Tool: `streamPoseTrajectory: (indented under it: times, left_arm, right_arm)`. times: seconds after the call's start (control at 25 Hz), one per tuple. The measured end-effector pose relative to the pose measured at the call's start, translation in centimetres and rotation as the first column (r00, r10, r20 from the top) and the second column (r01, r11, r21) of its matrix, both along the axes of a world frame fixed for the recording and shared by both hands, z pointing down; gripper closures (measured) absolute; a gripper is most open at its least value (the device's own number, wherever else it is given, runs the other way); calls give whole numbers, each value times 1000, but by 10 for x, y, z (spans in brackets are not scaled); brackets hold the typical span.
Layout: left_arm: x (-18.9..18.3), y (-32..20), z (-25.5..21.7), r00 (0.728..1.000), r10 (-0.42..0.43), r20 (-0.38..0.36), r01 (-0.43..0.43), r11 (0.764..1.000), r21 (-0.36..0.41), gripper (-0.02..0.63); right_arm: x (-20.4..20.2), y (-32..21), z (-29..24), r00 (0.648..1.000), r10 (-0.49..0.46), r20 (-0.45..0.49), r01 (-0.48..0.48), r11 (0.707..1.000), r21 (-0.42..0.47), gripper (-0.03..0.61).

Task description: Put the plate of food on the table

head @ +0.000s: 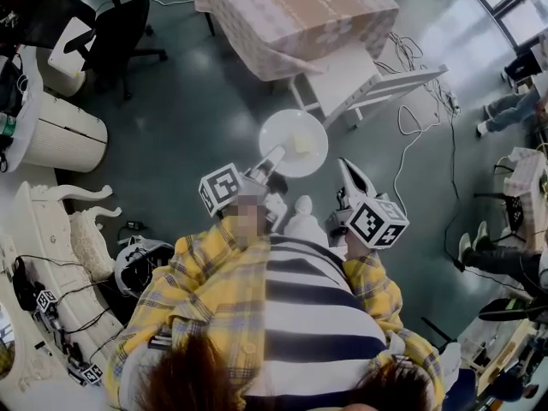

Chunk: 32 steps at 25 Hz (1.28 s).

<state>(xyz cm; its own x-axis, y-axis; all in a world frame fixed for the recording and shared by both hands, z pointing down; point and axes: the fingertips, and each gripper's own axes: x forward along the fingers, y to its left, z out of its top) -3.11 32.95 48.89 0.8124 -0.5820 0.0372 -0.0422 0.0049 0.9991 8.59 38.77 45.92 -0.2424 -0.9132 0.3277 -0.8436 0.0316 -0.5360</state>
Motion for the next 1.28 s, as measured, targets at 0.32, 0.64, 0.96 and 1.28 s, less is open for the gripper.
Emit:
streamPoseTrajectory:
  times: [0.32, 0.64, 0.96, 1.28]
  left_arm:
    - [23, -19, -6, 999, -39, -20, 39, 999, 4, 609]
    - [54, -54, -11, 994, -113, -15, 113, 993, 27, 609]
    - [80, -76, -15, 981, -192, -17, 193, 980, 49, 609]
    - [82, -93, -13, 974, -226, -7, 226, 973, 41, 609]
  right_arm:
    - [28, -39, -4, 998, -49, -44, 49, 999, 7, 583]
    - [67, -82, -10, 991, -123, -56, 124, 992, 5, 583]
    - [88, -117, -14, 975, -214, -62, 216, 976, 25, 582]
    - [82, -145, -12, 963, -263, -52, 265, 964, 23, 583]
